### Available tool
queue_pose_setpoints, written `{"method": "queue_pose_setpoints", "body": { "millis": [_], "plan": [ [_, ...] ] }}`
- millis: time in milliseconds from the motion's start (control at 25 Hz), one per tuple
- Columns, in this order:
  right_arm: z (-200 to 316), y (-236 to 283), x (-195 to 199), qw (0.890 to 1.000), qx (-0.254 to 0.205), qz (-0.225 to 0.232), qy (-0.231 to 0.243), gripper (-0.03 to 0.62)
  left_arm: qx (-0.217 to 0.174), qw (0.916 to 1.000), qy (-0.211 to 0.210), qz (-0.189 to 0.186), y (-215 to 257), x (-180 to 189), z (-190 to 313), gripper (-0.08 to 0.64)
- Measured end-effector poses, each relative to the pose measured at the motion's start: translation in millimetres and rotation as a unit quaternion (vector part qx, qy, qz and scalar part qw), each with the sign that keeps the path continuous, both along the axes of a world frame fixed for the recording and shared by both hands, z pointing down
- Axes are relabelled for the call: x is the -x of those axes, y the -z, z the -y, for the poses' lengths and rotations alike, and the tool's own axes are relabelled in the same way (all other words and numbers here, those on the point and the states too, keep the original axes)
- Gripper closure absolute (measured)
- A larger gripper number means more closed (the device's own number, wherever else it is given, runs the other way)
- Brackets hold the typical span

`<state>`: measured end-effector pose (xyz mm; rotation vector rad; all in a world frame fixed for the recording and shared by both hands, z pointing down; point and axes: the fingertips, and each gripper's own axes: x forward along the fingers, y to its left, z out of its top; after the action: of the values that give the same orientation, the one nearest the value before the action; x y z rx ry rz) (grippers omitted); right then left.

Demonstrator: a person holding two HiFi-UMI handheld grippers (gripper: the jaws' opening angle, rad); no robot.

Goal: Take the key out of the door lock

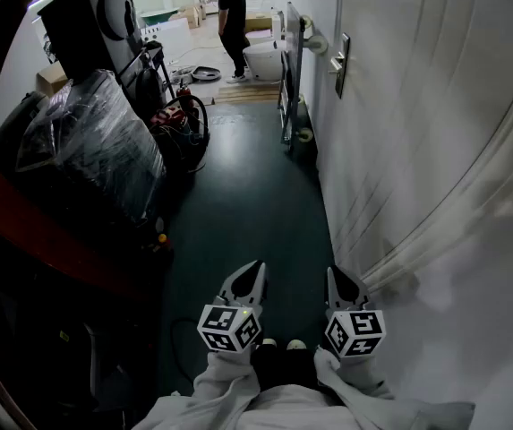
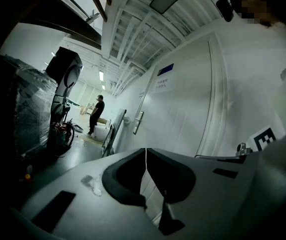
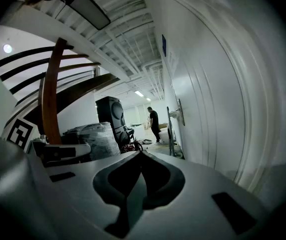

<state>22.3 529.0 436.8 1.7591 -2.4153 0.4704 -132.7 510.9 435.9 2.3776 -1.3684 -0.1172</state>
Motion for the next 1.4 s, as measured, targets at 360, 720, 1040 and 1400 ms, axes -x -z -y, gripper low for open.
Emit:
{"method": "queue_pose_setpoints", "body": {
  "millis": [360,720,1040,1400],
  "plan": [
    [-0.4,1.8,4.1,1.000,0.002,-0.002,0.003,0.540,0.005,1.0000,0.003,-0.006,-1.8,-0.2,-1.1,0.541],
    [-0.5,-4.0,-5.2,1.000,0.004,-0.001,0.013,0.540,0.005,0.9999,0.010,-0.009,-6.1,-10.9,-1.0,0.541],
    [7.2,-15.0,-22.0,1.000,0.005,-0.003,0.030,0.541,0.007,0.9997,0.021,-0.011,-18.4,-29.5,0.9,0.541],
    [58.4,-22.1,-34.2,0.999,0.019,-0.002,0.042,0.540,0.012,0.9997,0.016,-0.012,-23.1,-51.2,57.4,0.541]
  ]
}}
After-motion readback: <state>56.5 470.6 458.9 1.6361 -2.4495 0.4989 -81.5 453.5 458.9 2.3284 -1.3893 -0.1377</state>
